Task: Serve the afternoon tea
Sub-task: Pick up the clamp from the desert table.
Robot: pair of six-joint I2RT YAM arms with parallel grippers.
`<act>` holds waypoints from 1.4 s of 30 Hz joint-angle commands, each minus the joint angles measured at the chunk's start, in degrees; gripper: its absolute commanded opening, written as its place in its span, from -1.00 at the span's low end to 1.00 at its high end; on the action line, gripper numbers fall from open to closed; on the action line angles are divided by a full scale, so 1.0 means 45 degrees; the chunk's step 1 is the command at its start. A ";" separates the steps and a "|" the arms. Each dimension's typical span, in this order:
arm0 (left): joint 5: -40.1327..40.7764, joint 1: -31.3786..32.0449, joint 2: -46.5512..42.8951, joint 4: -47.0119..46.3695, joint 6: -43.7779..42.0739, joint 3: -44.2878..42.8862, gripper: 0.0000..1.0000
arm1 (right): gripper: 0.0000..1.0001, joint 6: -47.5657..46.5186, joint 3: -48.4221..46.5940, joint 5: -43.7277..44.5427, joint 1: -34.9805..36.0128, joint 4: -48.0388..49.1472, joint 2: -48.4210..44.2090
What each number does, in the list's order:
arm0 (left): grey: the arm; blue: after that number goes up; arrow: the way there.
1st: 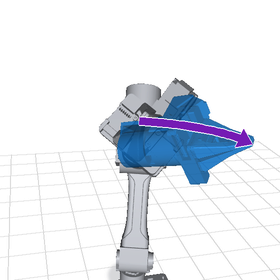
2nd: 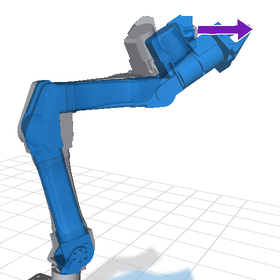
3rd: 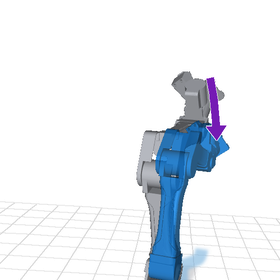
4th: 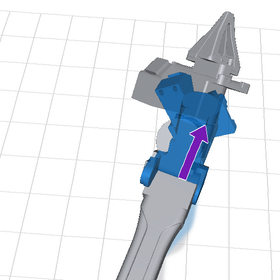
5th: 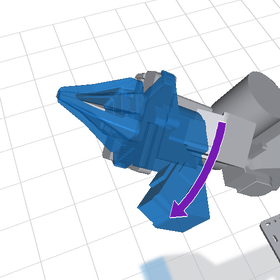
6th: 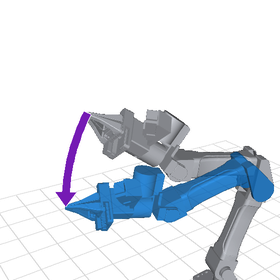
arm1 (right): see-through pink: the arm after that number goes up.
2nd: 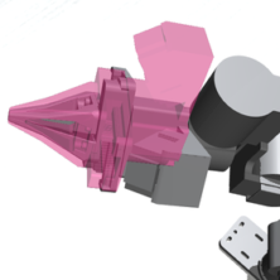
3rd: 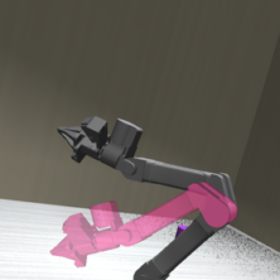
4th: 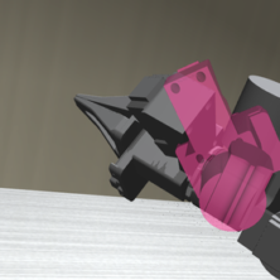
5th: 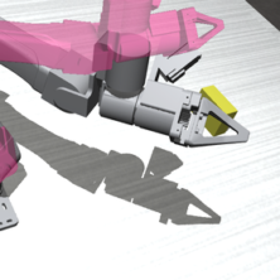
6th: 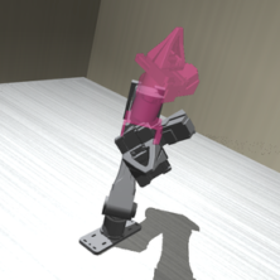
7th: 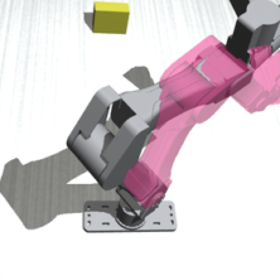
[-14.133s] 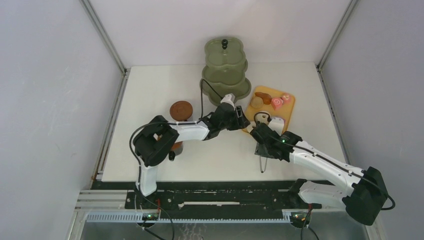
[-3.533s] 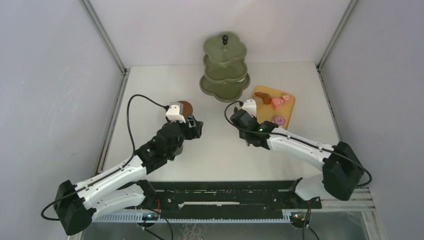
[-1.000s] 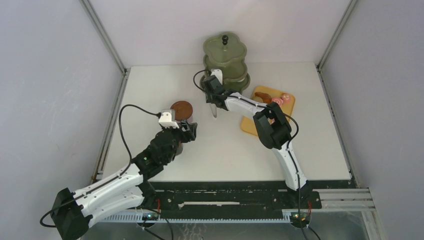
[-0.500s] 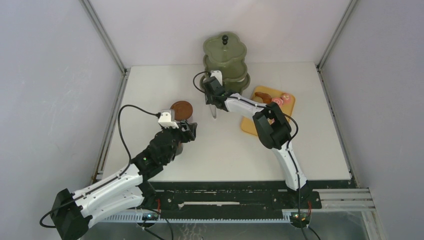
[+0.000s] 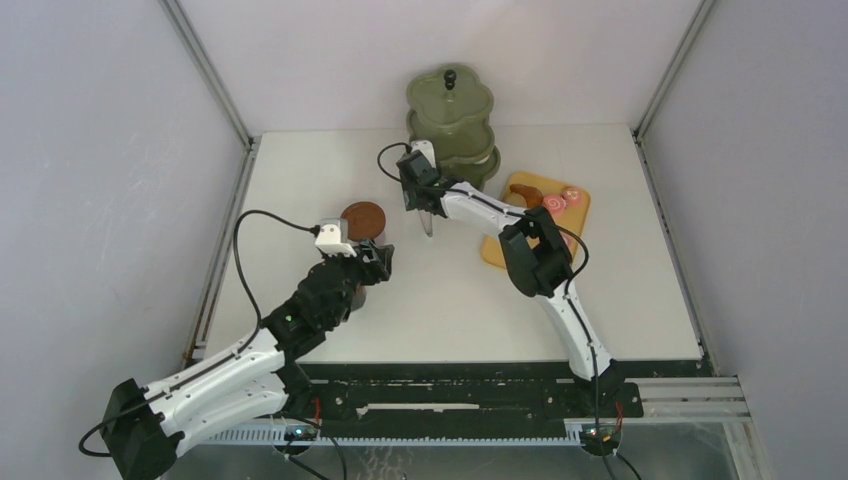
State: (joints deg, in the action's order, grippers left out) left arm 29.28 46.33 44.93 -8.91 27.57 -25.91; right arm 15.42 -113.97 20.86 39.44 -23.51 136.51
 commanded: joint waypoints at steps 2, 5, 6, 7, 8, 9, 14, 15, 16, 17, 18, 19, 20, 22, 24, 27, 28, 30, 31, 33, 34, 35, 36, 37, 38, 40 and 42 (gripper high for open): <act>-0.0187 -0.0041 -0.0030 -0.0700 0.0162 0.0312 0.38 | 0.24 -0.0446 -0.1180 -0.0013 0.0070 -0.1304 0.0543; -0.0234 -0.0041 0.0085 -0.0743 0.0162 0.0298 0.38 | 0.24 -0.0292 -0.1483 -0.0129 -0.0059 -0.1773 0.0739; -0.0236 -0.0031 0.0103 -0.0754 0.0162 0.0305 0.39 | 0.25 -0.0249 -0.1520 -0.0193 -0.0098 -0.1852 0.0783; -0.0251 -0.0039 0.0117 -0.0765 0.0162 0.0294 0.39 | 0.24 -0.0215 -0.1583 -0.0211 -0.0120 -0.1940 0.0813; -0.0255 -0.0041 0.0127 -0.0805 0.0162 0.0300 0.38 | 0.25 -0.0218 -0.1639 -0.0265 -0.0130 -0.1958 0.0831; -0.0256 -0.0041 0.0155 -0.0818 0.0147 0.0301 0.38 | 0.25 -0.0223 -0.1713 -0.0303 -0.0146 -0.2014 0.0878; -0.0256 -0.0041 0.0249 -0.0894 0.0163 0.0345 0.39 | 0.10 -0.0189 -0.2564 -0.0479 -0.0171 -0.2680 0.1349; -0.0261 -0.0038 0.0238 -0.0903 0.0162 0.0352 0.39 | 0.02 -0.0161 -0.2605 -0.0479 -0.0171 -0.2720 0.1389; -0.0240 -0.0040 0.0234 -0.0905 0.0162 0.0358 0.38 | -0.07 -0.0123 -0.2564 -0.0518 -0.0186 -0.2688 0.1362; -0.0227 -0.0041 0.0249 -0.0908 0.0162 0.0366 0.38 | -0.14 -0.0082 -0.2463 -0.0559 -0.0190 -0.2630 0.1310; -0.0223 -0.0038 0.0228 -0.0896 0.0145 0.0367 0.39 | -0.19 -0.0069 -0.2294 -0.0572 -0.0190 -0.2486 0.1213; -0.0218 -0.0036 0.0219 -0.0890 0.0133 0.0360 0.39 | -0.22 -0.0048 -0.2058 -0.0554 -0.0164 -0.2315 0.1091; -0.0217 -0.0040 0.0230 -0.0870 0.0123 0.0345 0.39 | -0.23 -0.0033 -0.1804 -0.0517 -0.0153 -0.2115 0.0920; -0.0234 -0.0041 0.0208 -0.0802 0.0097 0.0304 0.39 | -0.24 0.0057 -0.1422 -0.0515 -0.0151 -0.1893 0.0626; -0.0254 -0.0041 0.0163 -0.0755 0.0091 0.0289 0.39 | -0.23 0.0134 -0.1171 -0.0532 -0.0151 -0.1763 0.0404; -0.0275 -0.0041 0.0079 -0.0689 0.0106 0.0266 0.39 | -0.20 0.0195 -0.0934 -0.0571 -0.0170 -0.1754 0.0174; -0.0300 -0.0041 0.0029 -0.0652 0.0108 0.0240 0.39 | -0.20 0.0219 -0.0873 -0.0588 -0.0166 -0.1759 0.0088; -0.0311 -0.0041 -0.0069 -0.0624 0.0117 0.0240 0.39 | -0.18 0.0277 -0.0669 -0.0621 -0.0185 -0.1724 -0.0077; -0.0314 -0.0041 -0.0109 -0.0587 0.0122 0.0232 0.38 | -0.17 0.0300 -0.0542 -0.0677 -0.0207 -0.1708 -0.0168; -0.0315 -0.0041 -0.0185 -0.0519 0.0134 0.0197 0.38 | -0.16 0.0391 -0.0294 -0.0767 -0.0229 -0.1653 -0.0296; -0.0342 -0.0041 -0.0224 -0.0489 0.0139 0.0195 0.38 | -0.16 0.0412 -0.0182 -0.0771 -0.0229 -0.1634 -0.0359; -0.0342 -0.0041 -0.0255 -0.0458 0.0152 0.0202 0.37 | -0.16 0.0435 -0.0086 -0.0779 -0.0229 -0.1615 -0.0414; -0.0338 -0.0041 -0.0303 -0.0427 0.0161 0.0203 0.37 | -0.17 0.0450 0.0073 -0.0770 -0.0229 -0.1539 -0.0513; -0.0357 -0.0041 -0.0341 -0.0397 0.0171 0.0208 0.37 | -0.17 0.0459 0.0249 -0.0769 -0.0215 -0.1449 -0.0611; -0.0364 -0.0039 -0.0395 -0.0371 0.0185 0.0203 0.37 | -0.17 0.0477 0.0432 -0.0769 -0.0211 -0.1362 -0.0741; -0.0383 -0.0040 -0.0457 -0.0307 0.0179 0.0192 0.36 | -0.16 0.0489 0.0748 -0.0769 -0.0192 -0.1199 -0.0960; -0.0405 -0.0026 -0.0496 -0.0273 0.0199 0.0166 0.35 | -0.17 0.0480 0.0933 -0.0755 -0.0172 -0.1132 -0.1135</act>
State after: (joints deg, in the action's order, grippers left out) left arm 28.12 46.33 43.92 -9.67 27.59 -25.89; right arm 16.64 -111.28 17.58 38.65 -29.91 136.18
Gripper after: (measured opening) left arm 0.680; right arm 0.424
